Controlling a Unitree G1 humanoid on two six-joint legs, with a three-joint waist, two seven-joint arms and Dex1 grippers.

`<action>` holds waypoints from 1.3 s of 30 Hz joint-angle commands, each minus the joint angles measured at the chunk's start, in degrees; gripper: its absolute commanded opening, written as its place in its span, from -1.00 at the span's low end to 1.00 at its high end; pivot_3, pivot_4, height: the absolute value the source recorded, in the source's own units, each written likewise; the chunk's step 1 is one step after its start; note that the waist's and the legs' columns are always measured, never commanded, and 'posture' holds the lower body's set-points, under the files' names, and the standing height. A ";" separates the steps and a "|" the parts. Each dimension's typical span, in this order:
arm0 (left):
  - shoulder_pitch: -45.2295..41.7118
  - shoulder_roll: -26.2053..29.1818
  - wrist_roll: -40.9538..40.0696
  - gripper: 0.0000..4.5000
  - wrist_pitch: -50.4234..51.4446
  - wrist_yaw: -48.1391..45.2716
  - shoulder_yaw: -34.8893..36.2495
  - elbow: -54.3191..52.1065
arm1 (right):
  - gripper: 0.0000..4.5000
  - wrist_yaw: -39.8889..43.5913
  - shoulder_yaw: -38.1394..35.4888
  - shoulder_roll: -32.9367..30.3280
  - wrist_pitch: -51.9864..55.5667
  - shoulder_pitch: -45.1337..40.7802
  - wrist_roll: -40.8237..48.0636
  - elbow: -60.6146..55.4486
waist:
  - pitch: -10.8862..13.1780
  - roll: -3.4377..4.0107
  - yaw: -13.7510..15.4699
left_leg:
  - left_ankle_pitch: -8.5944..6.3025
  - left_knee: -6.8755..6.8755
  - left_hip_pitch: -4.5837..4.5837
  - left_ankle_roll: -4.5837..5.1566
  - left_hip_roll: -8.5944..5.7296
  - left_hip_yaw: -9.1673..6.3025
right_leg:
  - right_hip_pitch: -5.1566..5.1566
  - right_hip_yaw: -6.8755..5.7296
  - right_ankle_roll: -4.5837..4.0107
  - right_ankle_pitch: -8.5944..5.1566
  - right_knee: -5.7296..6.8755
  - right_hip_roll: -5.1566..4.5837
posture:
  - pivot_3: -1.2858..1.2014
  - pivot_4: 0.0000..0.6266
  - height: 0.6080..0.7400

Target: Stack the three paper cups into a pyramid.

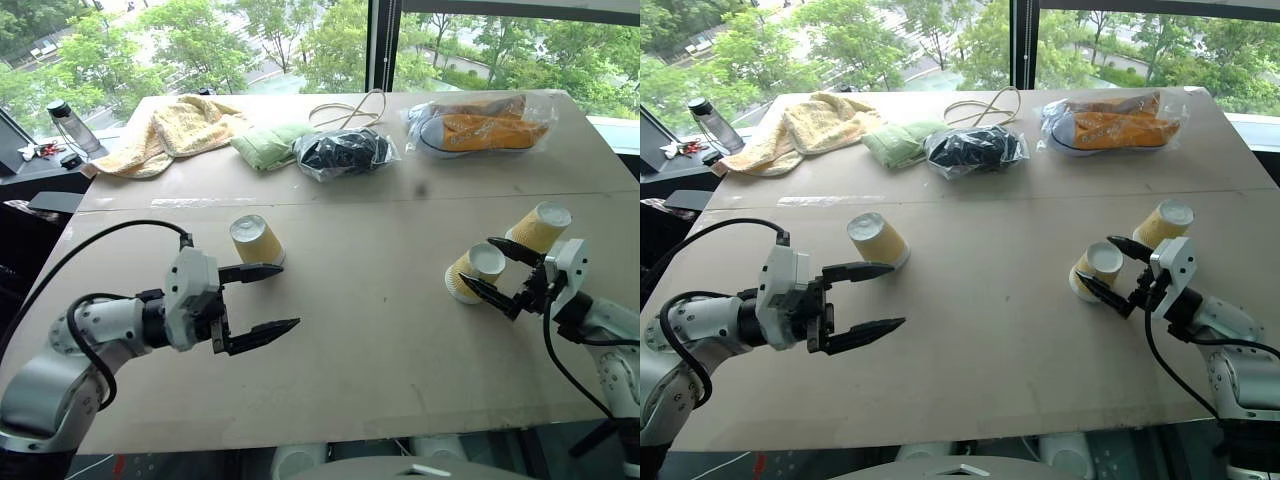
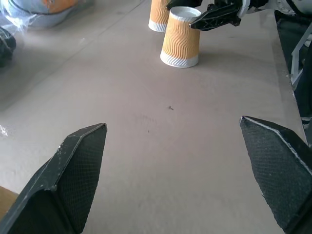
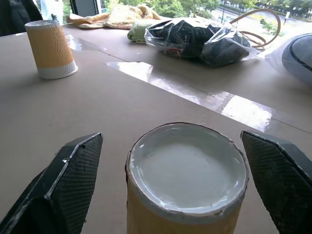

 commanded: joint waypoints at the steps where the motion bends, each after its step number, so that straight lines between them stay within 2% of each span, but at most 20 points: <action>1: -3.10 -0.77 -4.68 1.00 1.96 1.09 2.53 -2.66 | 0.99 -0.22 -0.29 0.16 0.23 -0.83 0.60 -1.56 | 0.13 -0.02 0.04 | 0.00 0.00 -0.02 0.00 0.00 -0.01 | 0.00 0.00 0.00 0.00 0.00 0.01 | 0.03 -0.52 1.00; 4: -4.02 -0.80 -6.15 1.00 3.94 1.37 2.67 -4.12 | 0.99 -0.11 -0.17 0.15 0.59 -1.04 0.41 -1.40 | 0.19 -0.08 -0.01 | 0.00 0.02 -0.02 0.00 0.00 -0.01 | 0.00 -0.01 0.02 0.01 0.02 0.03 | 0.03 -0.52 1.00; 5: -3.82 -0.55 -6.43 1.00 4.55 1.03 2.71 -4.47 | 0.89 0.03 -0.07 0.10 0.47 -1.07 0.23 -1.23 | 0.20 -0.08 -0.03 | 0.00 0.03 -0.02 0.00 0.00 -0.01 | 0.00 -0.01 0.02 0.01 0.03 0.03 | 0.03 -0.52 1.00; 8: -3.41 -0.29 -7.31 1.00 5.97 0.24 3.15 -5.04 | 0.41 0.30 -0.03 0.11 0.11 -1.13 -0.15 -0.83 | 0.21 -0.09 -0.10 | 0.01 0.03 0.01 -0.01 0.00 0.03 | 0.00 -0.02 0.03 0.01 0.04 0.05 | 0.03 -0.52 1.00; 10: -3.29 -0.04 -8.31 1.00 6.96 -0.44 3.54 -5.26 | 0.00 0.39 -0.03 0.19 -0.01 -1.21 -0.26 -0.64 | 0.23 -0.10 -0.09 | 0.01 0.03 0.03 -0.01 0.01 0.02 | 0.00 -0.02 0.03 0.01 0.09 0.09 | 0.03 -0.52 1.00; 16: -3.58 0.75 -9.24 1.00 8.84 -1.17 4.63 -5.54 | -0.01 0.34 0.82 0.36 0.24 -2.27 -0.56 -1.39 | 0.24 -0.12 -0.09 | 0.01 0.06 0.07 -0.02 0.02 0.02 | 0.00 -0.02 0.02 0.01 0.17 0.13 | 0.03 -0.52 1.00; 23: -2.19 3.88 -9.48 1.00 10.99 -3.73 10.09 -4.48 | -0.01 -2.13 14.51 5.12 9.89 -12.99 -1.42 -8.92 | 0.45 -0.25 -0.53 | 0.09 0.10 0.20 -0.15 0.12 0.00 | -0.15 0.13 0.00 0.00 0.64 0.36 | 0.03 -0.52 1.00; 30: 3.86 3.41 -6.73 1.00 10.92 -5.39 15.48 -3.15 | -0.01 -4.70 24.68 11.51 11.36 -24.17 -9.18 -2.90 | 0.52 -0.41 -0.26 | 0.15 0.09 -0.04 -0.26 0.14 0.02 | -0.47 0.12 -0.02 -0.01 0.69 0.39 | 0.03 -0.52 1.00; 37: 8.37 2.44 -4.11 1.00 9.91 -6.55 18.76 -1.37 | -0.01 -4.01 28.89 15.23 11.44 -28.35 -12.39 1.57 | 0.54 -0.48 -0.30 | 0.16 0.09 -0.12 -0.27 0.14 0.04 | -0.58 0.11 -0.02 -0.01 0.70 0.36 | 0.03 -0.52 1.00; 38: 8.56 2.27 -4.00 1.00 9.83 -6.66 18.88 -1.34 | 0.44 -4.05 29.12 15.59 11.49 -28.59 -12.61 1.74 | 0.54 -0.48 -0.32 | 0.16 0.09 -0.11 -0.27 0.14 0.04 | -0.58 0.10 -0.02 -0.01 0.72 0.36 | 0.03 -0.52 1.00; 39: 8.65 2.10 -3.93 1.00 9.84 -6.72 18.89 -1.42 | 0.63 -4.22 29.15 15.91 11.64 -28.74 -12.75 1.75 | 0.54 -0.48 -0.32 | 0.16 0.09 -0.11 -0.27 0.14 0.04 | -0.58 0.10 -0.02 -0.01 0.73 0.36 | 0.03 -0.52 1.00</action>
